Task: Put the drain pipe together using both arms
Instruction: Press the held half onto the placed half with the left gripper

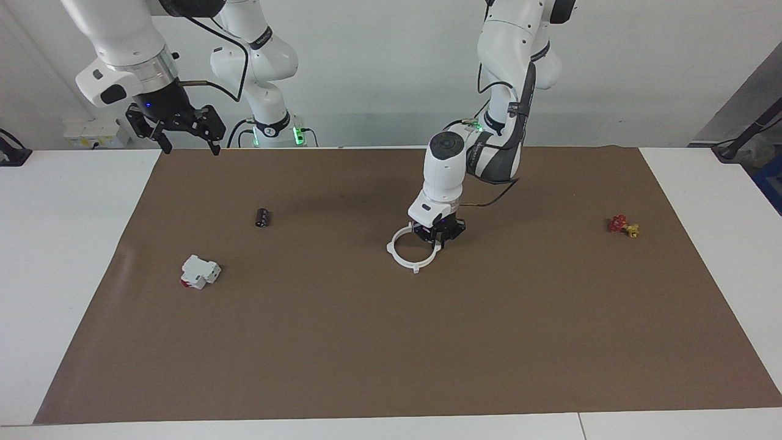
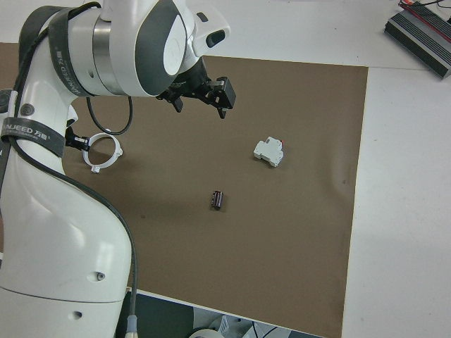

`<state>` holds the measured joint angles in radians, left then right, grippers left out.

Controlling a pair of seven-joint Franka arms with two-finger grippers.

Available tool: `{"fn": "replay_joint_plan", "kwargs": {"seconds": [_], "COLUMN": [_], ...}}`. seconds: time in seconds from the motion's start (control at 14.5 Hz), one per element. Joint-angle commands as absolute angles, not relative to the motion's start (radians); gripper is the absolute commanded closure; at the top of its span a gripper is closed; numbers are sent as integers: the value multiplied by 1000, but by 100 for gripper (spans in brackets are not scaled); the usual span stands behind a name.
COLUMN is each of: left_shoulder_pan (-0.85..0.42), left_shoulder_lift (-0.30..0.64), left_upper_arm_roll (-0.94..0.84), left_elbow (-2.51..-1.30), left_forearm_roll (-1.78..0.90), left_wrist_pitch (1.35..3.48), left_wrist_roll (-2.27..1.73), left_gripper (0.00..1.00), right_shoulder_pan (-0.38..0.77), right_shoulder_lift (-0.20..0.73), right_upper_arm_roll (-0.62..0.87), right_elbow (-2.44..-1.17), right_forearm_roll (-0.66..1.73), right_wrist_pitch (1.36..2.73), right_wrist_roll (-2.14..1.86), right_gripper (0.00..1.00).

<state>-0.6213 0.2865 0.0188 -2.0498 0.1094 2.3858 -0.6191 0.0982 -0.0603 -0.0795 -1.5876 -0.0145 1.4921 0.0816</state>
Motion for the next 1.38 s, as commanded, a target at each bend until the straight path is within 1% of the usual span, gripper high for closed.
{"fn": "replay_joint_plan", "kwargs": {"seconds": [0.0, 1.04, 1.18, 1.24, 1.31], "left_shoulder_pan": [-641, -640, -634, -632, -632], "left_shoulder_lift": [270, 273, 278, 279, 279], "left_upper_arm_roll": [31, 29, 29, 29, 29], "left_elbow": [-2086, -2080, -2079, -2079, -2080], "left_forearm_roll": [137, 135, 133, 133, 132], "left_wrist_pitch": [2382, 2388, 2425, 2446, 2451], "left_wrist_roll": [-649, -695, -698, -698, -695], "left_gripper": [100, 100, 100, 85, 58], "right_shoulder_pan": [89, 89, 89, 89, 89], "right_shoulder_lift": [-64, -64, -64, -64, -64], "right_upper_arm_roll": [-78, -78, -78, -78, -78], "right_elbow": [-1591, -1591, -1591, -1591, -1591], "right_forearm_roll": [6, 6, 6, 6, 6], "right_wrist_pitch": [1499, 1499, 1499, 1499, 1499], "right_wrist_roll": [64, 64, 64, 64, 64], "right_gripper": [0, 0, 0, 0, 0]}}
